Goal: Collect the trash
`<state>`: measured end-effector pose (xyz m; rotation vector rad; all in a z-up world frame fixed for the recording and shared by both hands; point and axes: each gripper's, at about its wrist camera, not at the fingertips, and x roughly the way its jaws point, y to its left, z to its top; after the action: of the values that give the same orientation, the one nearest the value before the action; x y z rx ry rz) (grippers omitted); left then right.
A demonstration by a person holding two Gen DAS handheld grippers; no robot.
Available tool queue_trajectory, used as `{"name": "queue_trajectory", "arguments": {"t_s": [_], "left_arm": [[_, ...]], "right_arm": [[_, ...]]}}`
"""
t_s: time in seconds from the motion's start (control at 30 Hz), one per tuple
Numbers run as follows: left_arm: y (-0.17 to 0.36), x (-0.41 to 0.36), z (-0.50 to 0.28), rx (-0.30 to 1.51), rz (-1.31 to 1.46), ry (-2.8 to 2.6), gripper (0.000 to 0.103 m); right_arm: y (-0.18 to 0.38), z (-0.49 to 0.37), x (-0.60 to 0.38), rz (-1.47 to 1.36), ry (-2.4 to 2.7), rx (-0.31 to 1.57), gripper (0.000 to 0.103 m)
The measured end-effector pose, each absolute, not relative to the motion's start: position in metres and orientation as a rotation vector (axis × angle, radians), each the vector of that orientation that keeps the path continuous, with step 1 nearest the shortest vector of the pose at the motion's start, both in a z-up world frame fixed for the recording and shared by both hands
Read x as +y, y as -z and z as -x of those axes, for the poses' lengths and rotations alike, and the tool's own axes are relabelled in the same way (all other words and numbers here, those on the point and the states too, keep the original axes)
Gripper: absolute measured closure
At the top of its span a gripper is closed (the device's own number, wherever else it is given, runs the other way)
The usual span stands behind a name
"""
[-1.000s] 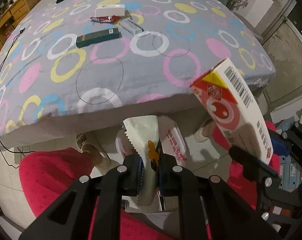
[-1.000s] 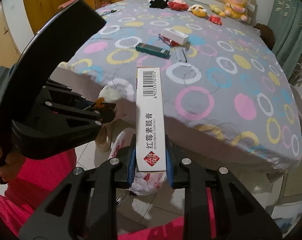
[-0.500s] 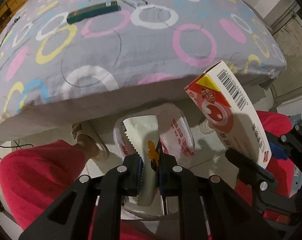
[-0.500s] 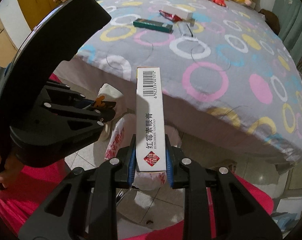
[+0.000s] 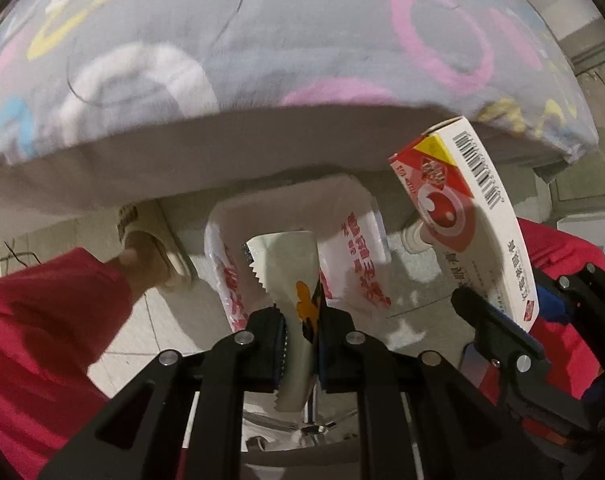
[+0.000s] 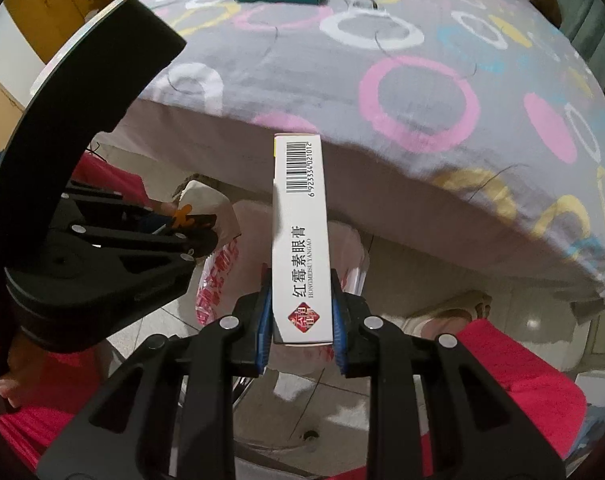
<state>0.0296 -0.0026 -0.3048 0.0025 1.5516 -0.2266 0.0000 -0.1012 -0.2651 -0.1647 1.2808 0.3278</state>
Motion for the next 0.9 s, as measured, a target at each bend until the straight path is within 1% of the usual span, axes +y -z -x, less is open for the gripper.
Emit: {"name": "queue_trajectory", "arguments": {"t_s": [0.43, 0.67, 0.9], "left_arm": [[0.364, 0.004, -0.036, 1.694, 0.098, 0.155, 0.09], [0.403, 0.015, -0.039, 1.813, 0.219, 0.121, 0.09], [0.428, 0.02, -0.044, 1.878, 0.304, 0.089, 0.09]], "right_arm": [[0.324, -0.011, -0.094, 0.123, -0.311, 1.414, 0.079], [0.356, -0.014, -0.09, 0.118, -0.308, 1.486, 0.079], [0.382, -0.017, -0.089, 0.111, -0.3, 1.544, 0.079]]}}
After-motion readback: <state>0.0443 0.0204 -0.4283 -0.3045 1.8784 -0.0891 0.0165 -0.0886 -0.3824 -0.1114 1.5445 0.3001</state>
